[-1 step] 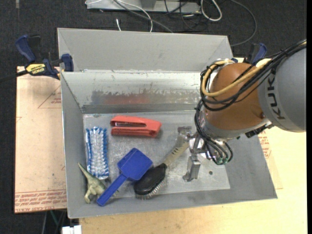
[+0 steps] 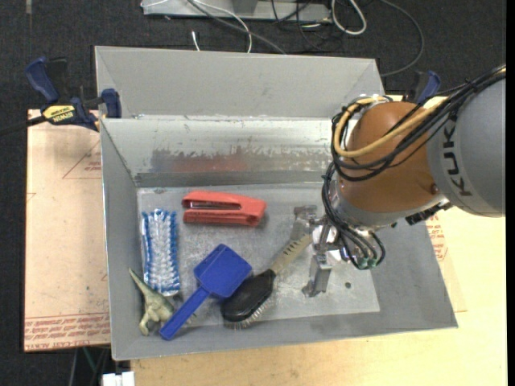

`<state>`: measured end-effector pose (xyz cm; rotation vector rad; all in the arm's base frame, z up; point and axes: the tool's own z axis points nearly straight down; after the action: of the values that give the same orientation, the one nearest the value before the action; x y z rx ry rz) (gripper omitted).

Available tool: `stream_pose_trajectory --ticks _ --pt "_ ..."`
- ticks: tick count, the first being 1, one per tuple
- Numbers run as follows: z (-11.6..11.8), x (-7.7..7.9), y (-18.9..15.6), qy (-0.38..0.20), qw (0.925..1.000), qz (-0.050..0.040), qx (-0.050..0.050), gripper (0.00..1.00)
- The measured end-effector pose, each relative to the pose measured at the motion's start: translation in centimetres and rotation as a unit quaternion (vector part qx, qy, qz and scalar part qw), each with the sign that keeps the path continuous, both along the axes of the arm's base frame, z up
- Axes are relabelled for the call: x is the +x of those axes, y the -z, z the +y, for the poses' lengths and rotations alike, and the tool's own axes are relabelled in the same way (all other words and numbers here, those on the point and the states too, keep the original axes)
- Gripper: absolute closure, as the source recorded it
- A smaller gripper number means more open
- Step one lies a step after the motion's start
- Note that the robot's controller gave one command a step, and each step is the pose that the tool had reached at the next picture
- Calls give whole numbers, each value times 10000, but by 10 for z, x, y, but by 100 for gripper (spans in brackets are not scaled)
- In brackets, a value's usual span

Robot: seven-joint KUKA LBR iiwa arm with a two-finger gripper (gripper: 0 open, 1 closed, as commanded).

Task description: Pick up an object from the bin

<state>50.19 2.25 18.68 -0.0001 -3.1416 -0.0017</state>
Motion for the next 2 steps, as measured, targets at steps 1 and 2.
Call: stream_pose_trajectory --ticks 1,2 --pt "-11 63 103 -2294 9733 -32 -1 0" --pt "-27 81 116 -2350 9720 -26 5 0"
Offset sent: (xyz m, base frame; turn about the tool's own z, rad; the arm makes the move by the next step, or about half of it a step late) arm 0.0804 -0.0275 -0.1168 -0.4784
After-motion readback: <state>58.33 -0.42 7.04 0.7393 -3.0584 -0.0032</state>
